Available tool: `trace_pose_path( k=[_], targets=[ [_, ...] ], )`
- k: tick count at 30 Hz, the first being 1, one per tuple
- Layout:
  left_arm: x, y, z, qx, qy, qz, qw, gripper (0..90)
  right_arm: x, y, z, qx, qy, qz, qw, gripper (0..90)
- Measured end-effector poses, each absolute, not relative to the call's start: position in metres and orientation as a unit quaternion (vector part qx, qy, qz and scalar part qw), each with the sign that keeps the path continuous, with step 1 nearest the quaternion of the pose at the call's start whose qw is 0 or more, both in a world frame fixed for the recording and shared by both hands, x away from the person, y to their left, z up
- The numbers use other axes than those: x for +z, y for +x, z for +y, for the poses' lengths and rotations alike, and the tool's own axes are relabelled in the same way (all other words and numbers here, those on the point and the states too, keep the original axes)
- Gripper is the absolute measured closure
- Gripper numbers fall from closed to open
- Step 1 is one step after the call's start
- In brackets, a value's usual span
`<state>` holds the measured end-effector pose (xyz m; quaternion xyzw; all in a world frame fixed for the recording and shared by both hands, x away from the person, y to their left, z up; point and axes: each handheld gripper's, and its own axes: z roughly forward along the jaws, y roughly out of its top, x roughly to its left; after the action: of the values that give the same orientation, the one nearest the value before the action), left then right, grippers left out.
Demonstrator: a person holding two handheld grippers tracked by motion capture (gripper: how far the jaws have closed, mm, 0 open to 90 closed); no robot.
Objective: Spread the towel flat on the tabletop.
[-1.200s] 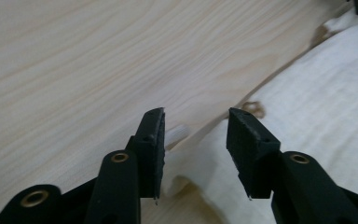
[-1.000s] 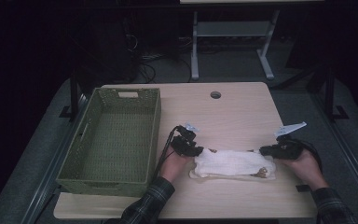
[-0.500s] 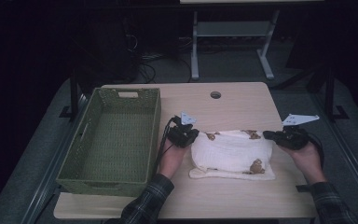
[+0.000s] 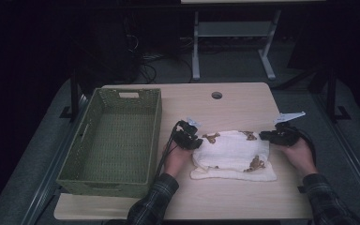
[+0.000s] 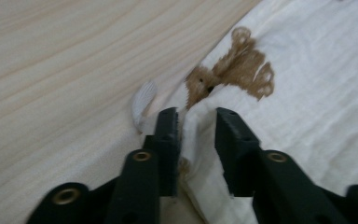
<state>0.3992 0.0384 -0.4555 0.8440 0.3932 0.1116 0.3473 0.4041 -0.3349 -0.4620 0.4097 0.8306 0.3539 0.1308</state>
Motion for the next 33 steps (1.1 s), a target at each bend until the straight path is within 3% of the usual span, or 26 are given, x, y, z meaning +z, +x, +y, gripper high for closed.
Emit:
trace_pose_path(
  k=[5,11,21,27,33],
  targets=[
    [-0.443,0.413,0.046,0.137,0.827,0.414,0.356,63.7,-0.449,0.405,-0.349,0.384,0.422,0.810,0.136,73.8],
    [-0.453,0.423,0.042,0.129,0.841,0.416,0.321,63.4,-0.452,0.415,-0.361,0.385,0.436,0.804,0.124,73.3],
    [-0.462,0.420,0.037,0.132,0.852,0.404,0.308,61.4,-0.469,0.417,-0.341,0.353,0.406,0.838,0.088,72.1],
    [-0.462,0.423,0.037,0.122,0.851,0.398,0.320,83.8,-0.470,0.416,-0.338,0.350,0.403,0.841,0.088,88.3],
    [-0.455,0.431,0.039,0.141,0.842,0.403,0.330,86.5,-0.461,0.419,-0.341,0.357,0.407,0.833,0.112,89.5]
  ],
)
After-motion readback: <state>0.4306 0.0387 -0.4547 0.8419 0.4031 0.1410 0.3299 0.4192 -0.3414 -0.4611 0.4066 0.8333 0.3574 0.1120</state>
